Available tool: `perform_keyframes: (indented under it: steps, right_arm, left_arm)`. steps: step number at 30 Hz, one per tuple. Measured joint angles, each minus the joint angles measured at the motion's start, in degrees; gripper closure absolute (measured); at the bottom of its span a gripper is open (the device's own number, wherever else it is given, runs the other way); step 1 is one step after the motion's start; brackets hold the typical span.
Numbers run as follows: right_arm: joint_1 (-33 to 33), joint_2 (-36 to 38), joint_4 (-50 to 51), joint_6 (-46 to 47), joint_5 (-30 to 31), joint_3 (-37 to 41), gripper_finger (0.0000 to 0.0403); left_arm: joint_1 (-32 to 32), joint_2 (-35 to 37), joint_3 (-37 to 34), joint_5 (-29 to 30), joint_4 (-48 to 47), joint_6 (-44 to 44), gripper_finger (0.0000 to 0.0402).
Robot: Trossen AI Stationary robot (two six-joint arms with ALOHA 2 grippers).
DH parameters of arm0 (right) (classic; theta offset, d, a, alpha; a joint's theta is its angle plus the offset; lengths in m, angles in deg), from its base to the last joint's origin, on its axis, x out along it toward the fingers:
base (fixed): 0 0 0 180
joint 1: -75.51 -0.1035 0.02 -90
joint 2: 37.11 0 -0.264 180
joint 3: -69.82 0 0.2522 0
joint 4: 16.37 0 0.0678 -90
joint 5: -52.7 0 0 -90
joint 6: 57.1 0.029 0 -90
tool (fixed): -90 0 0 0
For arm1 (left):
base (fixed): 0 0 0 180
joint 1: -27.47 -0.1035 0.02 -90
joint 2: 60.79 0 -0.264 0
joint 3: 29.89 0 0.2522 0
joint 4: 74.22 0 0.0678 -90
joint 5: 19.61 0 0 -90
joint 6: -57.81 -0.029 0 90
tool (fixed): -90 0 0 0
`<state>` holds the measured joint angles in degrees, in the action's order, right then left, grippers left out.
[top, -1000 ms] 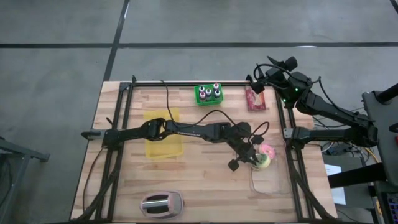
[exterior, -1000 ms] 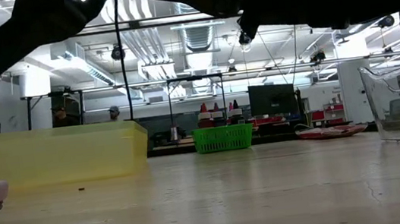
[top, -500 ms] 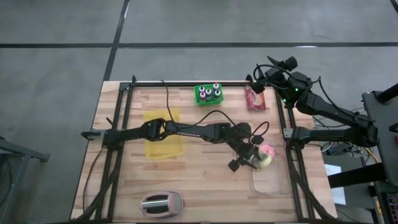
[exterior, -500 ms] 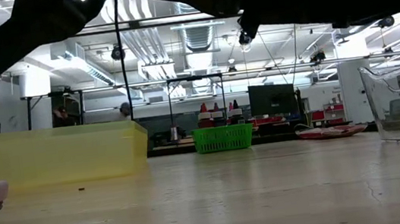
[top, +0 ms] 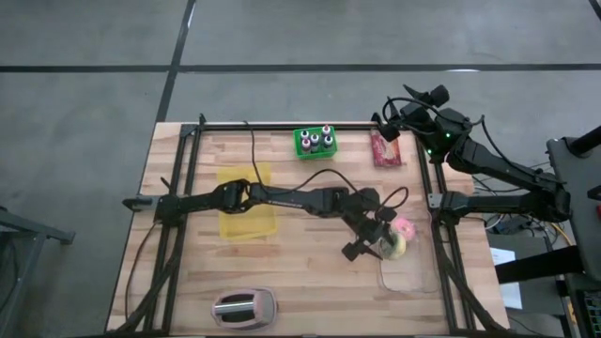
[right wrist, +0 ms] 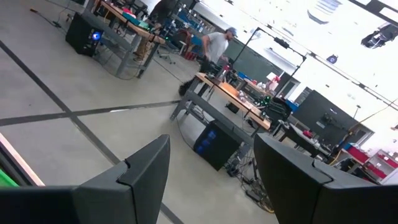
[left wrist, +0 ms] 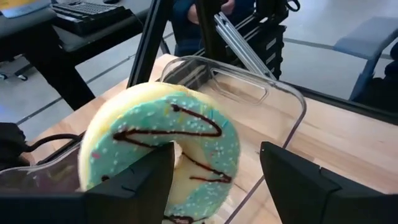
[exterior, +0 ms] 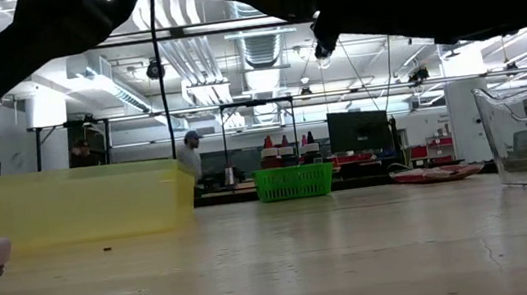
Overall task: Pick & Place Food Item
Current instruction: Put the blue donut into the transparent bin
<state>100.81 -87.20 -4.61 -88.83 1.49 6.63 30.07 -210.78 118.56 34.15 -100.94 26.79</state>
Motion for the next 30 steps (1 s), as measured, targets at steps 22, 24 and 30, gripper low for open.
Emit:
perform_keyframes:
  steps: [22,24,30]
  right_arm:
    - [0.0,0.0,0.0,0.0,-0.2,0.0,0.0175]
    - [0.0,0.0,0.0,0.0,-0.2,0.0,0.0175]
    - [0.0,0.0,-0.1,0.0,-0.2,0.0,0.0175]
  left_arm:
    - [1.6,0.0,0.0,10.7,-1.0,4.0,0.0179]
    - [1.9,0.0,0.0,12.0,-1.1,3.2,0.0179]
    - [1.7,0.3,0.2,12.4,-6.2,4.5,0.0181]
